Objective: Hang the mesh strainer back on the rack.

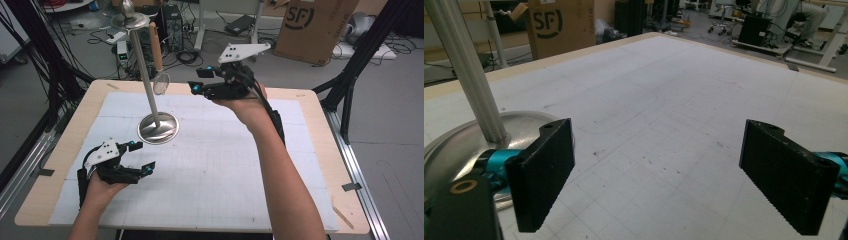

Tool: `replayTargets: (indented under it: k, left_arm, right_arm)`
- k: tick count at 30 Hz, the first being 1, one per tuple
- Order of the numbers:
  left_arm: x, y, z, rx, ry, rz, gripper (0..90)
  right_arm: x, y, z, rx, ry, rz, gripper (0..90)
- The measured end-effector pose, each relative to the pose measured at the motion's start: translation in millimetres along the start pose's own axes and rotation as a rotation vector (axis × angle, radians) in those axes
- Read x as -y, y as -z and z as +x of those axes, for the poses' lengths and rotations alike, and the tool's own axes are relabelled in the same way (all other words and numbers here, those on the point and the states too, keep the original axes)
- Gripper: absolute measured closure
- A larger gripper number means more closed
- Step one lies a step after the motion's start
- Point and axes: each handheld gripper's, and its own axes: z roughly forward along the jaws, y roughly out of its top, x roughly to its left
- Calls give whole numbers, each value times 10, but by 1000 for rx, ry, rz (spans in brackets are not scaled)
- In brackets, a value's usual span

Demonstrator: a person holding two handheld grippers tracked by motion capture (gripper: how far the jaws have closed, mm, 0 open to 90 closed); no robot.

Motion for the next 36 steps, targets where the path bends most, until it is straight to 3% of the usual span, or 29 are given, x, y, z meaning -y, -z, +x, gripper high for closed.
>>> replayTargets:
  k: [2, 14, 36]
  left_arm:
    - [0, -1, -1, 1, -1, 1, 150]
    - [0, -11, -12, 4, 0, 2, 151]
    - [-5, -18, -28, 13, -3, -1, 150]
  right_arm:
    - [53, 61, 1, 9, 16, -8, 493]
    - [415, 408, 32, 37, -35, -32, 482]
    - [1197, 763, 130, 82, -113, -54, 437]
